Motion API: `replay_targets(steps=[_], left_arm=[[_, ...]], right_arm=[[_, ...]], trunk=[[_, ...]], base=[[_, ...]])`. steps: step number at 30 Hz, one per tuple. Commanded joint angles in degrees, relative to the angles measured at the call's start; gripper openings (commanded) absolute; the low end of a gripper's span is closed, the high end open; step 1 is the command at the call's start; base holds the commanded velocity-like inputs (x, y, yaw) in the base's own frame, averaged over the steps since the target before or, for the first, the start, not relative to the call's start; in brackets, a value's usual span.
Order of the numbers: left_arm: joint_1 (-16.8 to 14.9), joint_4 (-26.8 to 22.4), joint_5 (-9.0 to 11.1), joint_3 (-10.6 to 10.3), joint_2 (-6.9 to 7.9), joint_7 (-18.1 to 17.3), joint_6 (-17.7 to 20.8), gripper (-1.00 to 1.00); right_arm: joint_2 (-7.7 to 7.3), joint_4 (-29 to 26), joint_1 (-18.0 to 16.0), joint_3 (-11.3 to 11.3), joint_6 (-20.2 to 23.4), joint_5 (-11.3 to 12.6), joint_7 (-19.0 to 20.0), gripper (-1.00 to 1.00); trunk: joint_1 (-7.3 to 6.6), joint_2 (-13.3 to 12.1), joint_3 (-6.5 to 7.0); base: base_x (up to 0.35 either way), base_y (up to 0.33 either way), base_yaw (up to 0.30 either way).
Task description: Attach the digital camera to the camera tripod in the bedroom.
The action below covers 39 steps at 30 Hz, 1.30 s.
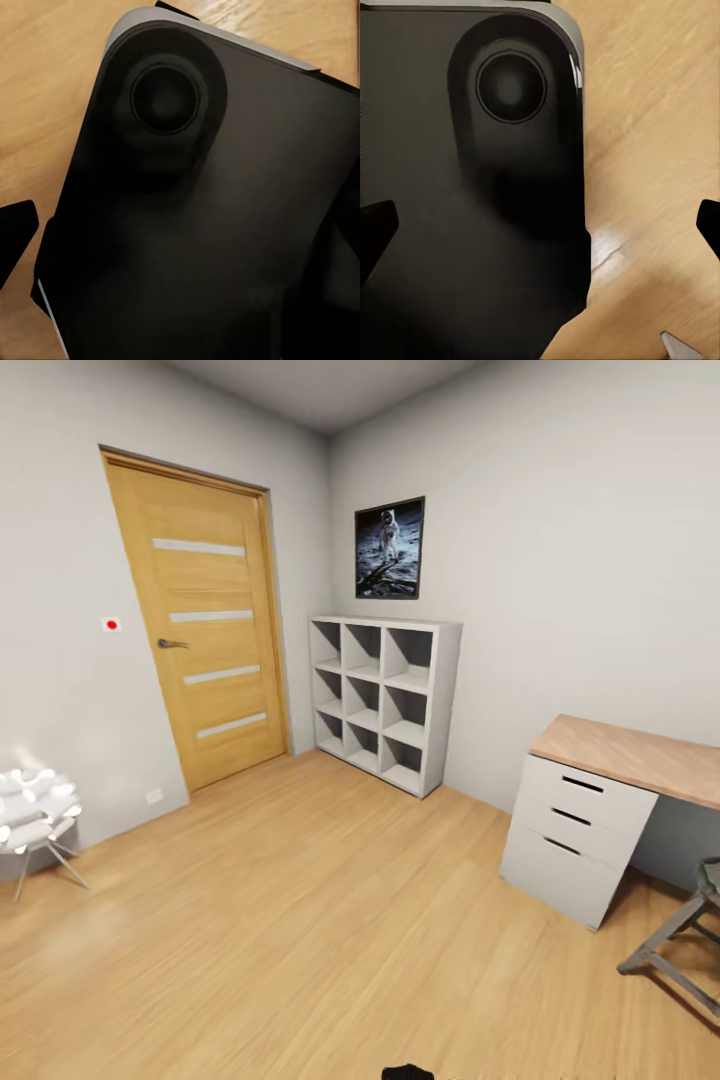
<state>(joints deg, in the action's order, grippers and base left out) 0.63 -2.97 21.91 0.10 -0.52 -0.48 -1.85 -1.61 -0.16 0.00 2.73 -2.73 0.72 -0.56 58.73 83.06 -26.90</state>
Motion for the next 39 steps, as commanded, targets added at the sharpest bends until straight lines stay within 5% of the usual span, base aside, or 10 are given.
replay_targets(steps=[1, 12, 39], left_arm=[[0.05, -0.1, 0.33, -0.01, 0.0, -0.05, -0.08, 1.0], [0.05, -0.1, 0.25, -0.27, 0.0, -0.05, -0.08, 1.0], [0.05, -0.1, 0.26, -0.17, 0.08, -0.13, -0.16, 1.0]], right_arm=[[0.01, -0.01, 0.0, 0.26, -0.17, 0.07, -0.05, 1.0], [0.03, -0.01, 0.0, 0.26, -0.17, -0.04, -0.05, 1.0], [-0.06, -0.01, 0.0, -0.27, -0.17, -0.54, -0.04, 1.0]], trunk=[[0.0, 0.02, -0.03], [0.0, 0.02, -0.03], [0.0, 0.02, -0.03]], base=[[0.0, 0.0, -0.286], [0.0, 0.0, -0.256], [0.082, 0.056, -0.009]])
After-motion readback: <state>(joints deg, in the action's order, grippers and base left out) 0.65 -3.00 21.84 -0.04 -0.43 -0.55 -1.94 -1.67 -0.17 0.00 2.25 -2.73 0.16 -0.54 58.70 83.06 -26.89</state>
